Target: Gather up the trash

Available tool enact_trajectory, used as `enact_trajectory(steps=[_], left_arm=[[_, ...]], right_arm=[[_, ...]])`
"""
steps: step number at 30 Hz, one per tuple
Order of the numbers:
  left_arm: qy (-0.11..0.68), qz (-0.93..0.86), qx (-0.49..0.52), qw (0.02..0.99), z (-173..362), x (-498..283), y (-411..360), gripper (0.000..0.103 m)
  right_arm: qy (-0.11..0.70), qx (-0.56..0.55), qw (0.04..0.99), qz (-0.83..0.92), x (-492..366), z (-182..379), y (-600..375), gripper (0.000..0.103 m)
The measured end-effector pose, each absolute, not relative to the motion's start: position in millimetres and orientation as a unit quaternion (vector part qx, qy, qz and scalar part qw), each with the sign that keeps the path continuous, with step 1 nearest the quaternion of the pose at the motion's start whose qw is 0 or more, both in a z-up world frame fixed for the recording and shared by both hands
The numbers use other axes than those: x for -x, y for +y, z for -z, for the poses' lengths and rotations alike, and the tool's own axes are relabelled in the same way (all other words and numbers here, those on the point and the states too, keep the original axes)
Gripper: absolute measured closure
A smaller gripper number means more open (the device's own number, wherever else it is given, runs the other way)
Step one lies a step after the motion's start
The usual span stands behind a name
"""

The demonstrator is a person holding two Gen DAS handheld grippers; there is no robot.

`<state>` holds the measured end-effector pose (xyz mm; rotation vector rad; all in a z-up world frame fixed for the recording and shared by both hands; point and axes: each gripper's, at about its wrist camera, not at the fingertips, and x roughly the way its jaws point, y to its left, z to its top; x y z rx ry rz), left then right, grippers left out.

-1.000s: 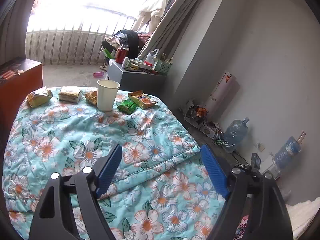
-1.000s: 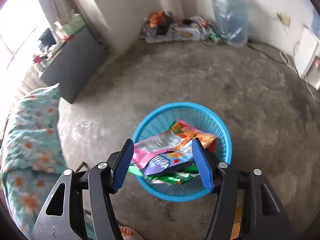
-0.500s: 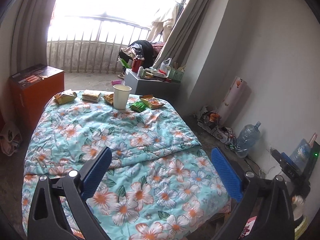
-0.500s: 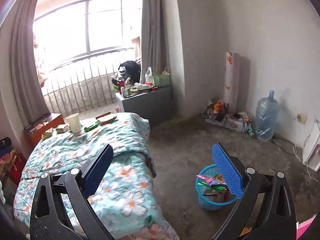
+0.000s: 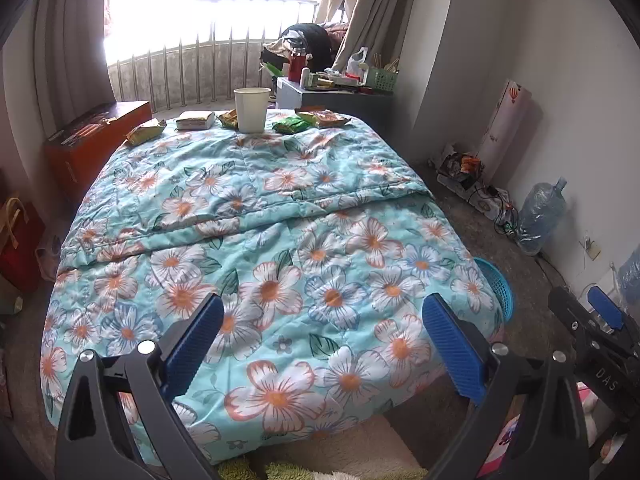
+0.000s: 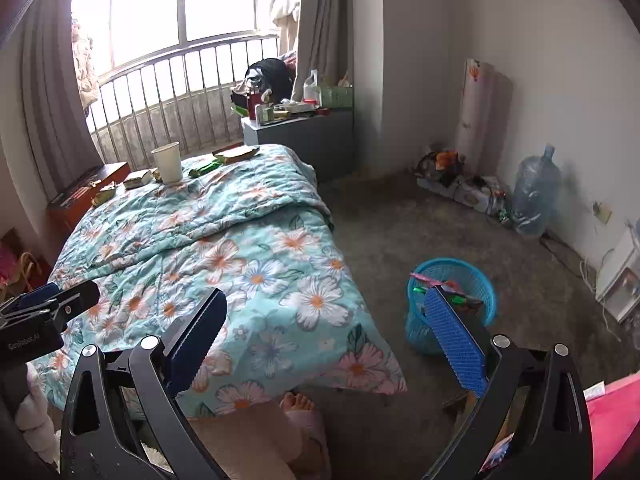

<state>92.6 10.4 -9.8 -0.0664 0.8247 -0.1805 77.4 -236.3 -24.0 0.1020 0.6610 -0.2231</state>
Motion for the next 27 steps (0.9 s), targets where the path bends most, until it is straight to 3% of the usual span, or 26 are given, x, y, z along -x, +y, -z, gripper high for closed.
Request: enact_trajectory(steps=[27], left_arm=[[0.425,0.029,0.069,0.902,14,-94,-4,0.006]], right_arm=[[0.354,-0.018,0.925,0.136,-62,29,-259,0.008]])
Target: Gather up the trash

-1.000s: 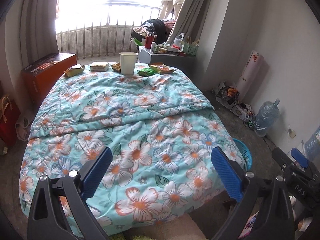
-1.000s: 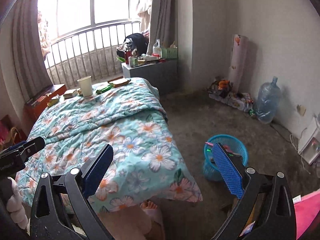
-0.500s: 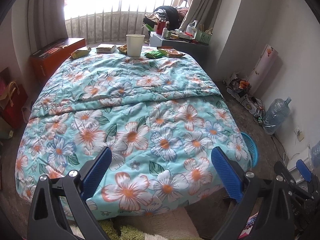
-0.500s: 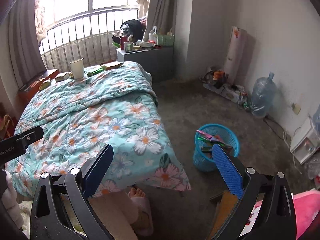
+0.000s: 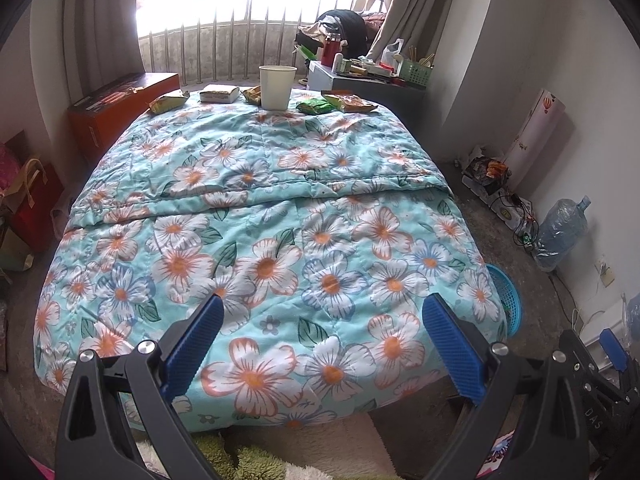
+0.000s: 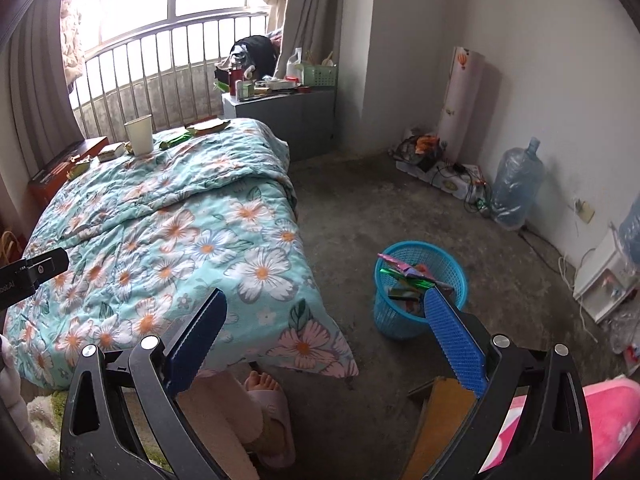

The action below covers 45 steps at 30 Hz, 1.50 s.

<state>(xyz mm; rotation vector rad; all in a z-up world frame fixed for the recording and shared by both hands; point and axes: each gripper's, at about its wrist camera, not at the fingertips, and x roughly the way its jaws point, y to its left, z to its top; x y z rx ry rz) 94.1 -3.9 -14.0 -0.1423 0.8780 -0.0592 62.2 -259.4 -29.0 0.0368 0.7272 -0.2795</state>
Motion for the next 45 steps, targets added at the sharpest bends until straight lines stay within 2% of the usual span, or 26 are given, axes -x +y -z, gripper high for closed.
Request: enact_trajectory(steps=[45], left_arm=[[0.420,0.009,0.055,0.906,10.0,-91.0,3.8,0.006]], right_arm=[[0.353,-0.003,0.926,0.130,-62.2,21.9,-259.5,0.008]])
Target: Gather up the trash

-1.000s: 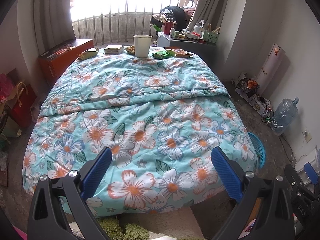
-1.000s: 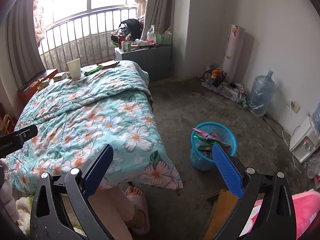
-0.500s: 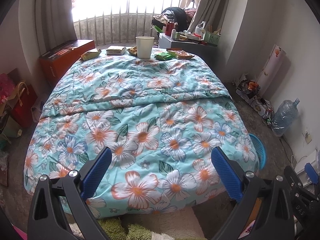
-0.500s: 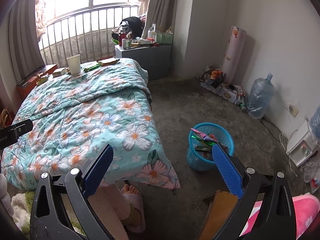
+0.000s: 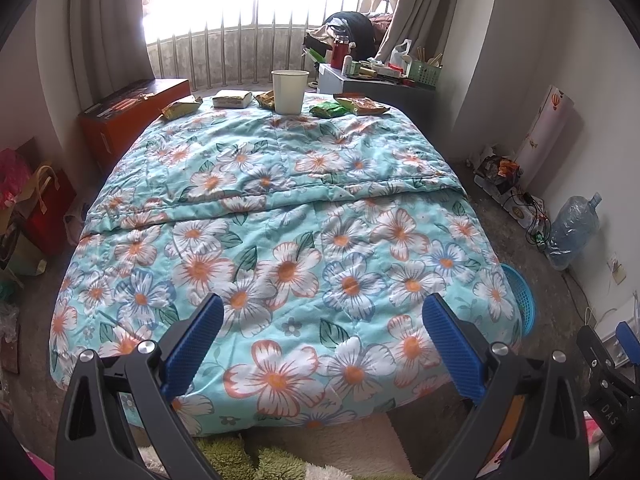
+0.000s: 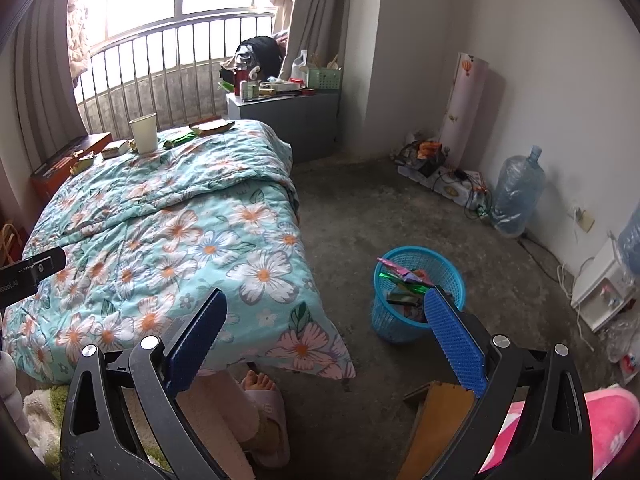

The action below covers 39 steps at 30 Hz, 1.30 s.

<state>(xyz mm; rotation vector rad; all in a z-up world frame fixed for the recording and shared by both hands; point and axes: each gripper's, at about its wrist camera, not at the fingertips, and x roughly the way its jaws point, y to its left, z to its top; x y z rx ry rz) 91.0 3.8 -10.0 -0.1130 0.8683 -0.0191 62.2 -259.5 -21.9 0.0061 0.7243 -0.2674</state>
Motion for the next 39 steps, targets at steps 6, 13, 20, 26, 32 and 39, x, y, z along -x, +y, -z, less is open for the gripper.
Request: enact_trajectory(steps=[6,13,20,26,32,39], left_arm=[[0.421,0.009,0.051,0.906,10.6,-90.3,4.2,0.006],[0.422,0.010,0.049,0.905,11.3,-90.6,3.6,0.006],[0.422,0.010,0.048,0.905,10.9,-90.1,3.4,0.006],[0.424,0.010,0.049,0.904,11.7,-89.9,2.7,0.006],[0.425,0.011,0.047,0.904,11.8,-89.4,1.7,0.006],[0.428,0.014,0.044,0.903,13.0,-91.9,-1.1,0.006]], right_arm=[[0.354,-0.003,0.927,0.127,-62.8,23.2,-257.3,0.008],[0.354,-0.005,0.927,0.125,-62.7,23.3,-256.4,0.008],[0.354,-0.007,0.928,0.120,-62.9,22.9,-256.3,0.008],[0.353,-0.007,0.928,0.118,-63.2,22.8,-255.2,0.008],[0.354,-0.007,0.928,0.117,-63.7,22.8,-253.6,0.008],[0.355,-0.008,0.928,0.114,-63.7,20.8,-251.3,0.008]])
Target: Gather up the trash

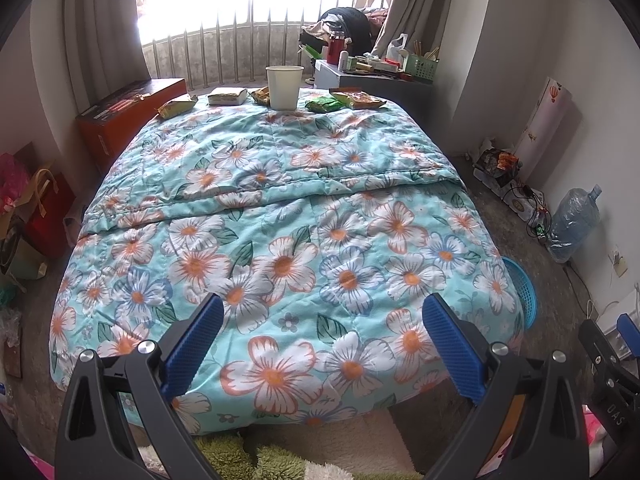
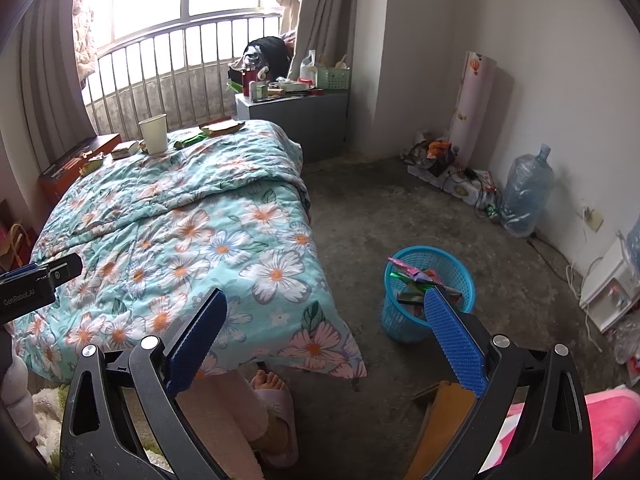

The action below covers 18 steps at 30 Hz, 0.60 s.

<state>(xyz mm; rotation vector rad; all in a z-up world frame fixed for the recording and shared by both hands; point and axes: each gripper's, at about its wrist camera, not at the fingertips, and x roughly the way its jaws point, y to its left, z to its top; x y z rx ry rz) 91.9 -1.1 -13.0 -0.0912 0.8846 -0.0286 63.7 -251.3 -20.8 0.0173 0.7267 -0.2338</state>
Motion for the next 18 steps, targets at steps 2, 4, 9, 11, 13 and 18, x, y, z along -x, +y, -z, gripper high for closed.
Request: enact_trajectory(steps=[2,4,9,11,13,18], left_arm=[[0.427,0.014,0.045,0.903,12.6,-91.9,-0.5,0.006],[0.426,0.014,0.043,0.903,12.6,-92.7,-1.8,0.006],[0.427,0.015,0.042,0.903,12.6,-93.4,-2.4,0.006],[0.427,0.014,0.042,0.903,12.6,-94.0,-2.2,0.006],[0.427,0.015,0.041,0.903,12.7,-93.4,-2.9,0.006],[0.426,0.014,0.042,0.904,12.7,-92.8,-2.1,0.006]], right_arm=[[0.355,-0.009,0.928,0.114,-64.0,20.7,-251.4,0.008],[0.355,-0.010,0.928,0.113,-64.3,20.7,-250.6,0.008],[0.355,-0.010,0.928,0.114,-64.0,20.8,-251.2,0.008],[0.356,-0.010,0.928,0.113,-63.9,20.8,-251.2,0.008],[0.355,-0.010,0.928,0.113,-64.0,21.0,-250.6,0.008],[0.355,-0.011,0.928,0.113,-63.9,20.9,-250.6,0.008]])
